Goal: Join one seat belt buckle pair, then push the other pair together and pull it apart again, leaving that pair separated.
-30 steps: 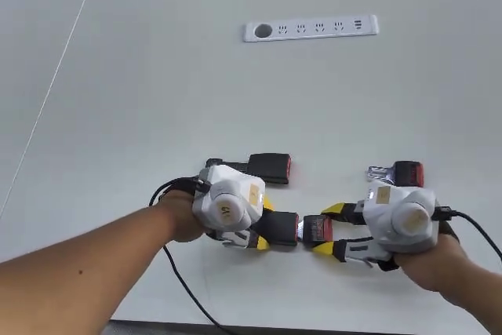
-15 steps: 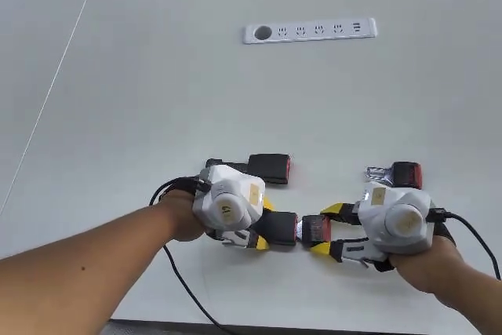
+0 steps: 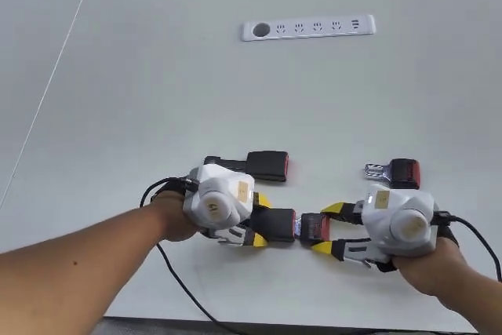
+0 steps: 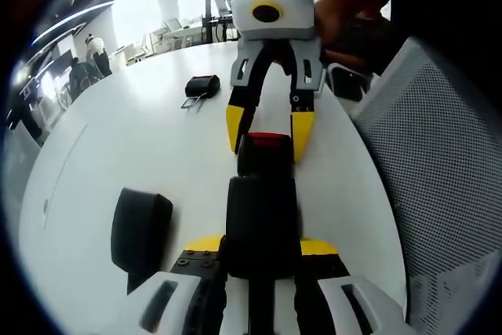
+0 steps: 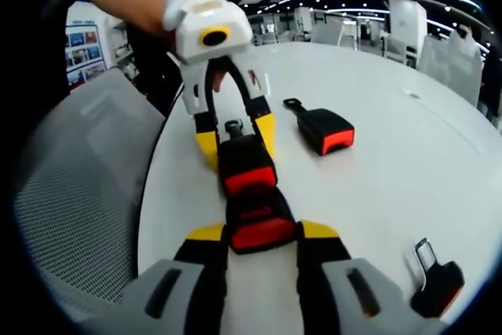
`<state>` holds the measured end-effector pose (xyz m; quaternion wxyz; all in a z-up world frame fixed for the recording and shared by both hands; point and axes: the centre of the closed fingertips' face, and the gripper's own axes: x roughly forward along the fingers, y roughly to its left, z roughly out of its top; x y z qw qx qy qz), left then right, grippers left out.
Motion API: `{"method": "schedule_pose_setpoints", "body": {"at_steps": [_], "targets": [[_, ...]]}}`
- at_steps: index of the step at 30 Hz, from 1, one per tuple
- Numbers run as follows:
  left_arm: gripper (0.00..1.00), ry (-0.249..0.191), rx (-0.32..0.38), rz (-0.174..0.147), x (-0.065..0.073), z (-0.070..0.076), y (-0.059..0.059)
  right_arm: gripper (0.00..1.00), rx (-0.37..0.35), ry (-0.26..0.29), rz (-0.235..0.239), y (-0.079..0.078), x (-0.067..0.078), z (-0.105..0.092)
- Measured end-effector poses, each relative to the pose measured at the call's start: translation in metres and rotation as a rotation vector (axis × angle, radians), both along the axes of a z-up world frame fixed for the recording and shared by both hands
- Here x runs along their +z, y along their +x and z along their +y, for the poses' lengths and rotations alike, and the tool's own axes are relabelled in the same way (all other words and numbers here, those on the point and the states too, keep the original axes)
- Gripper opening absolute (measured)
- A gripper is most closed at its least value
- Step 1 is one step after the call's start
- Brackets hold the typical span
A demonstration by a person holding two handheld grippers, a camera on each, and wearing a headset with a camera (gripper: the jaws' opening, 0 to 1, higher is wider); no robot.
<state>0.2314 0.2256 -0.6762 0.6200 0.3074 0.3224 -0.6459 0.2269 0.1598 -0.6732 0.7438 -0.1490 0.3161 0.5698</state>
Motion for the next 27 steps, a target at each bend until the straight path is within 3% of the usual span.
{"method": "schedule_pose_setpoints", "body": {"at_steps": [12,16,18,27], "targets": [[0.33,-0.039,-0.013,0.007,-0.0003,0.0005,-0.0008,0.32,0.009,0.031,0.003,-0.0014,-0.0005,-0.0011],[0.33,-0.057,-0.008,0.01,-0.0003,0.0011,-0.0008,0.31,0.014,0.032,-0.01,-0.0019,-0.0004,-0.0013],[0.33,-0.06,-0.014,0.012,-0.0004,0.0014,-0.0011,0.31,0.042,0.009,-0.047,-0.0024,-0.0007,-0.0013],[0.33,-0.06,-0.032,0.016,-0.0004,0.0018,-0.0018,0.31,0.033,0.021,-0.033,-0.0037,0.0001,-0.0013]]}}
